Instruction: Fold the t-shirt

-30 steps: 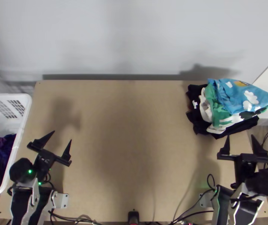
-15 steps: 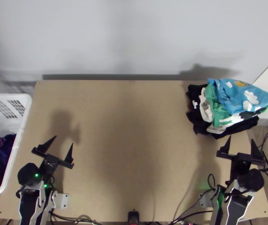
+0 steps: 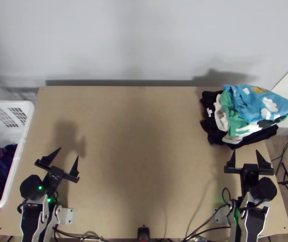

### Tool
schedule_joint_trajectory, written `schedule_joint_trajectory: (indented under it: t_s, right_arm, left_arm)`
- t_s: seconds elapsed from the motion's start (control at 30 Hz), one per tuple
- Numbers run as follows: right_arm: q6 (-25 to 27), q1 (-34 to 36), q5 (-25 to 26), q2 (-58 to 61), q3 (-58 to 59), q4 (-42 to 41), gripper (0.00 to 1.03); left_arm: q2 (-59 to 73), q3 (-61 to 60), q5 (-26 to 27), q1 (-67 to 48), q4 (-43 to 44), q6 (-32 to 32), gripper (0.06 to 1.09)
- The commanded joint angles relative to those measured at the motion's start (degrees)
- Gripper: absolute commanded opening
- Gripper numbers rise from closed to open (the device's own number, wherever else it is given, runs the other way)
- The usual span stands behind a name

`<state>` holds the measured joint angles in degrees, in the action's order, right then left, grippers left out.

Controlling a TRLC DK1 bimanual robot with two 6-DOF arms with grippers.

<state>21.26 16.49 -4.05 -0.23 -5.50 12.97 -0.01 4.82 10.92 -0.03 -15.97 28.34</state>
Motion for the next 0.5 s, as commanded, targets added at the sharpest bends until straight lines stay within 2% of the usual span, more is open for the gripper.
schedule_joint_trajectory:
  t_s: [0.0,0.2,0.27,0.33,0.47]
  right_arm:
    - [0.5,-1.2,-0.1,0.1,0.1,1.1,0.99]
    - [0.9,1.0,0.1,0.1,0.1,1.1,0.99]
    - [3.9,3.2,0.1,0.1,0.1,1.4,0.99]
    - [10.0,5.1,-0.2,0.1,0.1,4.2,0.99]
    - [9.9,5.6,-0.5,0.1,0.1,4.2,0.99]
  left_arm:
    - [-0.1,-0.2,0.4,0.6,-1.7,0.8,1.04]
    - [0.0,-0.2,1.2,0.8,-2.0,0.8,1.04]
    - [0.0,-0.2,1.2,0.8,-2.0,1.0,1.04]
    - [-0.1,-0.2,1.2,1.0,-2.0,1.0,1.04]
    - [-0.1,-0.2,1.3,1.1,-2.0,0.9,1.04]
